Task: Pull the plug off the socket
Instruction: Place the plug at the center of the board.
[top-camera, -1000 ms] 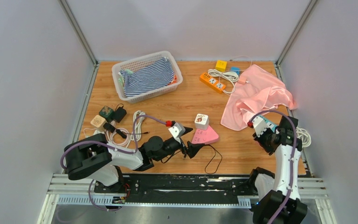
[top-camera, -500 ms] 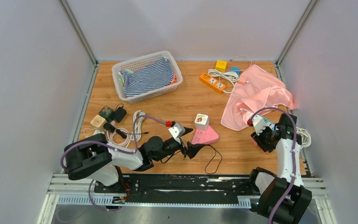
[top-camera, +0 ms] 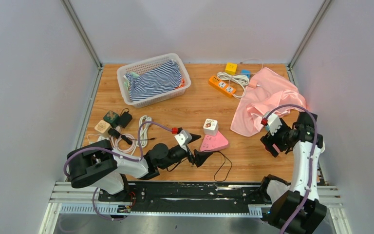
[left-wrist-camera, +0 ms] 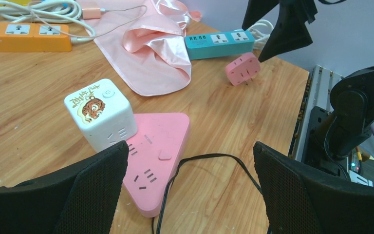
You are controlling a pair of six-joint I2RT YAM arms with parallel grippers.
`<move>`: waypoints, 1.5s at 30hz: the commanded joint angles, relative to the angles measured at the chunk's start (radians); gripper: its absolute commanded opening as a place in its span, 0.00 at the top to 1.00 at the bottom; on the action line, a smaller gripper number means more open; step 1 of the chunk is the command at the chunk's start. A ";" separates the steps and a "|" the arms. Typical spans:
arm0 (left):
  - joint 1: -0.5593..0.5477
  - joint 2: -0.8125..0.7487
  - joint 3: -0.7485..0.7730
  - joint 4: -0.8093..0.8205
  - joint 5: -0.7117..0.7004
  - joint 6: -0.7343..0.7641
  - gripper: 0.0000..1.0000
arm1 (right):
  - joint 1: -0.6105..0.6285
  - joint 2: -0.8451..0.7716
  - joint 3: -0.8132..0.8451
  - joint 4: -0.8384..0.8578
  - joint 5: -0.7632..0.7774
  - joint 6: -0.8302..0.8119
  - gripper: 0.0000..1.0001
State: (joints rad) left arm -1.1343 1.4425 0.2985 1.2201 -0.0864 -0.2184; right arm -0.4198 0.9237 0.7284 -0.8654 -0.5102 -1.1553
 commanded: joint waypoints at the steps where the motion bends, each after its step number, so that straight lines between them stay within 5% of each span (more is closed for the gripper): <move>1: 0.003 -0.010 -0.015 0.051 0.005 -0.002 0.00 | -0.013 -0.015 0.092 -0.145 -0.108 -0.017 0.18; 14: 0.004 -0.007 -0.018 0.058 0.008 -0.004 0.00 | -0.013 -0.021 0.118 -0.227 -0.156 -0.062 0.20; 25: 0.004 -0.003 -0.022 0.076 0.016 -0.003 0.00 | -0.014 0.137 0.056 -0.185 0.154 -0.094 0.62; 45: 0.004 0.002 -0.027 0.091 0.022 -0.002 0.00 | 0.018 0.370 0.090 -0.120 0.069 -0.025 0.65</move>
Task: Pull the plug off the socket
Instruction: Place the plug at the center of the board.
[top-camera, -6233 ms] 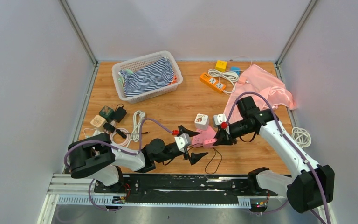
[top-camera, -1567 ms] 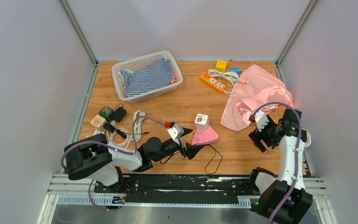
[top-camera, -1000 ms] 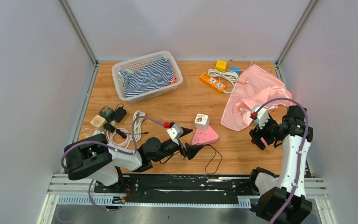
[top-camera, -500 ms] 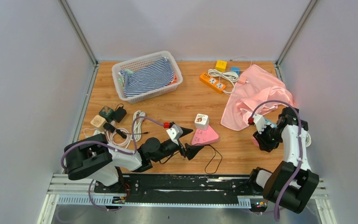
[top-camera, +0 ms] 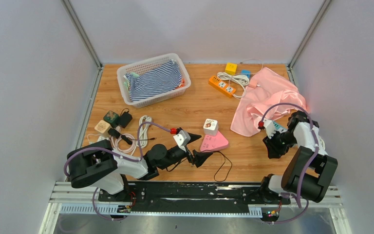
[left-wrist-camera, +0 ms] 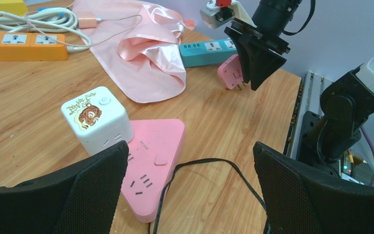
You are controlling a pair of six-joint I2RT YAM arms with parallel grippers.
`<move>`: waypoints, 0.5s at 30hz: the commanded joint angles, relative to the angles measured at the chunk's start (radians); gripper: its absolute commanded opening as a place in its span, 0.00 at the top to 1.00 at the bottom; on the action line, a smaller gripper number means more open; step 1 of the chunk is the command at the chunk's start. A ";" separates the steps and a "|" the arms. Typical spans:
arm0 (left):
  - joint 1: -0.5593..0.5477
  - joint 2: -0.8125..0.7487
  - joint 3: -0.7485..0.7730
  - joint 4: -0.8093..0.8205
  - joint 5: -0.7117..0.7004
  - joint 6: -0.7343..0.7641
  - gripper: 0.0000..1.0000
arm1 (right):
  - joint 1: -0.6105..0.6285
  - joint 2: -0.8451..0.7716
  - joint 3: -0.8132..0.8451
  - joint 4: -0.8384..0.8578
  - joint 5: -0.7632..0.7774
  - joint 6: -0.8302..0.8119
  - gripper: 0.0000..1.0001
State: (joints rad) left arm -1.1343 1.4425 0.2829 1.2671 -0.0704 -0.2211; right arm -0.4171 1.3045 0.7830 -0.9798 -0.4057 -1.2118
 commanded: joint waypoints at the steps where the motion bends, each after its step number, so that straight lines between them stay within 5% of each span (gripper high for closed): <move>1: 0.004 0.002 -0.011 0.044 0.006 0.000 0.00 | 0.018 -0.017 0.041 0.004 -0.037 0.043 0.65; 8: 0.004 0.003 -0.012 0.046 0.006 0.000 0.00 | 0.017 -0.077 0.127 0.007 -0.074 0.100 0.64; 15: 0.011 0.013 -0.034 0.100 -0.036 -0.019 0.00 | 0.020 -0.206 0.267 -0.194 -0.346 0.085 0.59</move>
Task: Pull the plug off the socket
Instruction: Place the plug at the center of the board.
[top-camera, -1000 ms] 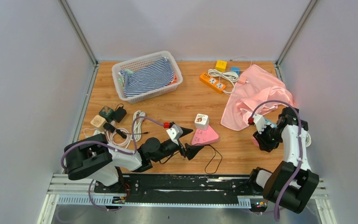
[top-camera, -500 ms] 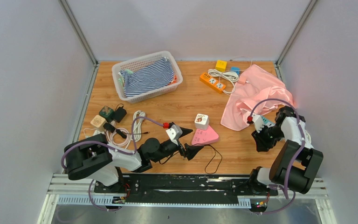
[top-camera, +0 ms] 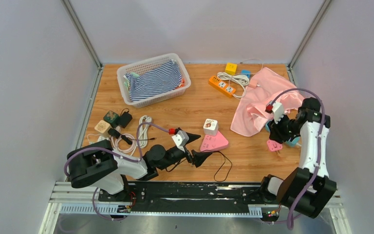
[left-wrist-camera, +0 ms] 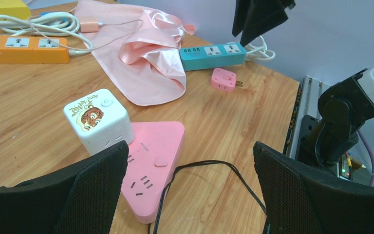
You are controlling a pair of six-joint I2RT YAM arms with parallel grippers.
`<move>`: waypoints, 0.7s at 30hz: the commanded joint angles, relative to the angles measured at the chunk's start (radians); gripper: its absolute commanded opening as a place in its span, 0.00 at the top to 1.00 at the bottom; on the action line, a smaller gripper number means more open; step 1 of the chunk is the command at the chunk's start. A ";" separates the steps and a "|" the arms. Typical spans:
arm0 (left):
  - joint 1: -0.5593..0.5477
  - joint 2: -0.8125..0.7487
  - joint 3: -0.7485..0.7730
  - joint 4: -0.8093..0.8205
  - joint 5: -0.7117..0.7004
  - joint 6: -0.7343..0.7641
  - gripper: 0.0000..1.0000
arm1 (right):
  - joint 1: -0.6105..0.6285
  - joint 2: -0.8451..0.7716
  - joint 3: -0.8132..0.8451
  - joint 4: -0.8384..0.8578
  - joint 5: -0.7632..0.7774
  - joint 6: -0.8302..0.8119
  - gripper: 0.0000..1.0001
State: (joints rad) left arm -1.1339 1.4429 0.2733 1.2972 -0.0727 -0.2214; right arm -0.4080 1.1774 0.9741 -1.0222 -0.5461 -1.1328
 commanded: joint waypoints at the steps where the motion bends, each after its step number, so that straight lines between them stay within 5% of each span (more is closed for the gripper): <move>1: 0.015 0.016 -0.032 0.086 -0.038 -0.038 0.00 | 0.013 -0.102 0.097 -0.174 -0.258 0.005 0.58; 10: 0.147 0.098 -0.017 0.147 0.123 -0.280 0.00 | 0.043 -0.243 0.002 -0.101 -0.693 0.080 0.51; 14: 0.159 0.133 0.000 0.138 0.050 -0.288 0.00 | 0.110 -0.235 -0.067 0.001 -0.557 0.115 0.48; 16: 0.158 0.097 0.039 -0.017 -0.049 -0.284 0.00 | 0.116 -0.218 -0.094 0.017 -0.519 0.114 0.48; 19: 0.127 0.049 0.205 -0.490 -0.196 -0.256 0.00 | 0.123 -0.201 -0.103 0.016 -0.475 0.110 0.47; 21: 0.098 0.068 0.291 -0.618 -0.282 -0.221 0.00 | 0.127 -0.200 -0.107 0.022 -0.472 0.108 0.47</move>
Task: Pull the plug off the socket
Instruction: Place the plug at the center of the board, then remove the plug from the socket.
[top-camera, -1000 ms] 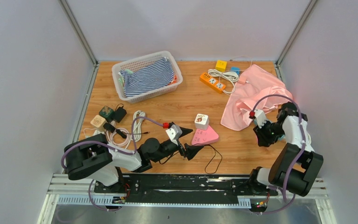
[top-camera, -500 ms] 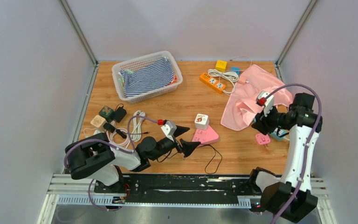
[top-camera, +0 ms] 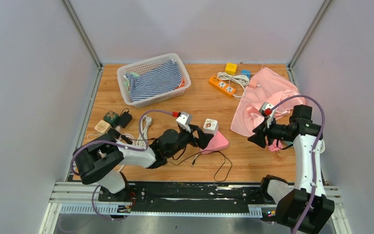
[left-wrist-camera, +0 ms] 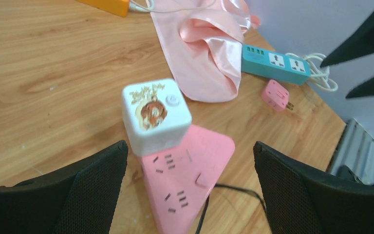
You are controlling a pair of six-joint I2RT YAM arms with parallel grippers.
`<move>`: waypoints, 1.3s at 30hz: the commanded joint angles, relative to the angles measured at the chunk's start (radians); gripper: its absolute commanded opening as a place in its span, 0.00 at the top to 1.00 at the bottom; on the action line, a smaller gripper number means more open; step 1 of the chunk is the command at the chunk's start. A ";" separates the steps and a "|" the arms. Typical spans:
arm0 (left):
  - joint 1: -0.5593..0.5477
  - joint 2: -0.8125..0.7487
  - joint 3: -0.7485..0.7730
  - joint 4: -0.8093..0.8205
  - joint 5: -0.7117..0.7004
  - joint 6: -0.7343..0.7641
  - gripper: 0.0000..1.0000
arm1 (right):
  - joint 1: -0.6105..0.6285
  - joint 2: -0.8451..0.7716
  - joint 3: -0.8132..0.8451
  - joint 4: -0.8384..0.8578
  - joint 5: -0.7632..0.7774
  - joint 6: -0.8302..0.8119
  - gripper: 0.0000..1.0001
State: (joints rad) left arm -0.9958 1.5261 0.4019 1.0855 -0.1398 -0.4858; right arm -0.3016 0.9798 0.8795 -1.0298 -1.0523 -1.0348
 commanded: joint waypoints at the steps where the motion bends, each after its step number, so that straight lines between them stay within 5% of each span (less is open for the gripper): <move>1: -0.045 -0.004 0.182 -0.423 -0.225 0.052 0.00 | 0.029 -0.004 -0.016 0.034 0.042 0.011 0.46; 13: -0.090 0.073 0.379 -0.648 -0.360 0.155 0.00 | 0.112 0.042 -0.038 0.092 0.139 0.057 0.46; 21: -0.089 0.160 0.459 -0.651 -0.245 0.240 0.00 | 0.126 0.068 -0.044 0.108 0.165 0.070 0.46; 39: -0.088 0.229 0.495 -0.650 -0.276 0.248 0.07 | 0.136 0.094 -0.051 0.111 0.176 0.071 0.46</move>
State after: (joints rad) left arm -1.0798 1.7298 0.8715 0.4385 -0.4114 -0.2504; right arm -0.1810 1.0706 0.8421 -0.9115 -0.8883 -0.9672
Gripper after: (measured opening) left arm 0.937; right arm 0.542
